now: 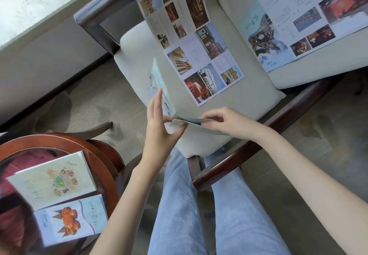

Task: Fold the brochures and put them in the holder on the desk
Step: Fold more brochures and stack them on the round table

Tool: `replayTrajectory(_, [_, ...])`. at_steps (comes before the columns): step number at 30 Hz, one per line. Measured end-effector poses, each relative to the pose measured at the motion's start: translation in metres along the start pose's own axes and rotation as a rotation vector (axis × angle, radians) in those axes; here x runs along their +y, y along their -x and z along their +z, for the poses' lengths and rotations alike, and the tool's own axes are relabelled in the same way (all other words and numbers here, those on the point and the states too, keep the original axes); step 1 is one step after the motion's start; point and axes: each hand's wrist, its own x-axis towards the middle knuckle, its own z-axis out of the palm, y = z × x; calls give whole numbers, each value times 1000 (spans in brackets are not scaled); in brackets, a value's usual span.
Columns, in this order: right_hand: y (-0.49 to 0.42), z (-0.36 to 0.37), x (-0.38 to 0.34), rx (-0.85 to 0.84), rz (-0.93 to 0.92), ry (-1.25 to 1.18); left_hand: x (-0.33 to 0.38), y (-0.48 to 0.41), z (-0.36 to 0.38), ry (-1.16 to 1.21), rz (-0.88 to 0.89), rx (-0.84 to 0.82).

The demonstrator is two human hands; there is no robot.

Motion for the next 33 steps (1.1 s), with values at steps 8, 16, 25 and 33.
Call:
replayTrajectory(8, [31,-1,-14,7,-59,-98,25,1,-8,-91,90,17])
replayTrajectory(16, [35,-12,-7,50,1,-18,27,13,-8,-78,256,167])
replayTrajectory(25, [41,-29,23,-144,254,-901,35,10,11,-253,367,357])
replayTrajectory(33, [23,13,-12,161,66,-760,34,8,39,-306,217,177])
